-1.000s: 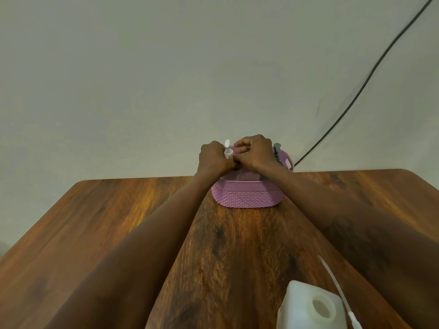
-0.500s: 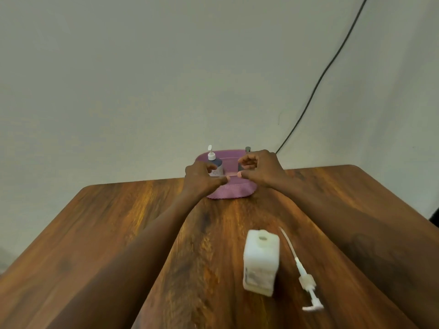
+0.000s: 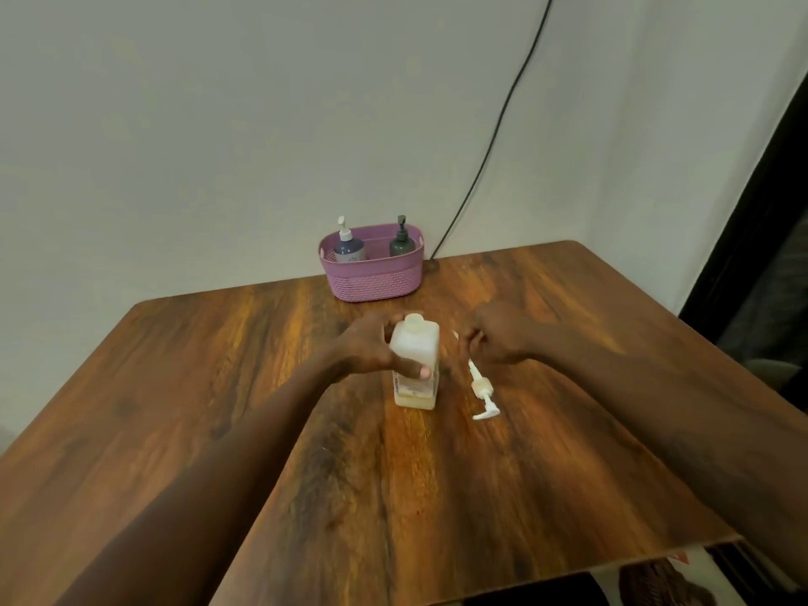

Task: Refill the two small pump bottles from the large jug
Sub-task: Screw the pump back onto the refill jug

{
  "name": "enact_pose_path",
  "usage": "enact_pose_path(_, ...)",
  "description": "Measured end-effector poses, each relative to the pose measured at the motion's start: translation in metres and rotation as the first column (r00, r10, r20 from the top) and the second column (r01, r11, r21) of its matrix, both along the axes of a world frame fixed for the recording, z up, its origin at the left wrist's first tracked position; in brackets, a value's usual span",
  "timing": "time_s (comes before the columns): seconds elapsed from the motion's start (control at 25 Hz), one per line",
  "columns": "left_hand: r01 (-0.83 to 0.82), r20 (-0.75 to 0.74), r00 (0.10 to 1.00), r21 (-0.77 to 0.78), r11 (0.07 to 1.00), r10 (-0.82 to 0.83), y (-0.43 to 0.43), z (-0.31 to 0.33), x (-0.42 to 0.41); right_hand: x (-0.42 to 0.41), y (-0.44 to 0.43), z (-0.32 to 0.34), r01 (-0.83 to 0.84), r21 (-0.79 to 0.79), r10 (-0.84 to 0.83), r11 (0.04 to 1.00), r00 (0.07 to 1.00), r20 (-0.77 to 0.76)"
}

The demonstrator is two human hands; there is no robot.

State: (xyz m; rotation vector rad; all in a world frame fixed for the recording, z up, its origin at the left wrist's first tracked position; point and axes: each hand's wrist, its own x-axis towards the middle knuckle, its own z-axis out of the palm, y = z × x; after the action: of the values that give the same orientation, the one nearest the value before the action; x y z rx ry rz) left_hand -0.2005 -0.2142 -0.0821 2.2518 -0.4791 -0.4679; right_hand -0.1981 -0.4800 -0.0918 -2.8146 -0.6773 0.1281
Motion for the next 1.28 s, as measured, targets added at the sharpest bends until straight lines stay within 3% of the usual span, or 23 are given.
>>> enact_pose_path(0.08,-0.067,0.056,0.996,0.019,0.998,0.065,-0.006,-0.010,-0.004,-0.016,-0.005,-0.019,-0.149,-0.228,0.138,0.962,0.988,-0.063)
enact_pose_path(0.16,-0.131,0.082,0.988,0.019,0.991,0.129,-0.008,-0.017,-0.006,-0.029,-0.006,-0.033,-0.236,-0.341,0.219,0.910,0.972,-0.088)
enact_pose_path(0.36,-0.197,0.061,0.977,-0.084,0.977,0.203,-0.002,-0.031,-0.016,-0.029,-0.012,-0.045,-0.159,-0.313,0.183,0.936,0.982,0.049)
enact_pose_path(0.52,-0.284,0.141,0.941,-0.169,0.944,0.308,0.003,-0.035,-0.025,-0.030,-0.007,-0.020,-0.121,0.031,0.111,0.992,0.971,0.212)
enact_pose_path(0.64,-0.358,0.241,0.889,-0.166,0.919,0.390,0.006,-0.030,-0.029,-0.032,0.004,0.012,-0.167,0.264,0.077,0.950,0.944,0.320)
enact_pose_path(0.76,-0.424,0.297,0.846,-0.130,0.896,0.443,0.007,-0.026,-0.034,-0.039,0.022,0.043,-0.262,0.458,0.054,0.850,0.907,0.418)
enact_pose_path(0.92,-0.501,0.346,0.793,-0.097,0.860,0.501,0.010,-0.021,-0.034,-0.049,0.050,0.077,-0.266,0.628,-0.120,0.731,0.856,0.503)
enact_pose_path(1.12,-0.522,0.373,0.761,-0.132,0.842,0.531,0.010,-0.014,-0.038,-0.050,0.064,0.104,-0.227,0.825,-0.256,0.517,0.879,0.402)
enact_pose_path(1.28,-0.541,0.374,0.746,-0.145,0.829,0.552,0.014,-0.012,-0.042,-0.052,0.064,0.109,-0.229,0.829,-0.271,0.511,0.872,0.407)
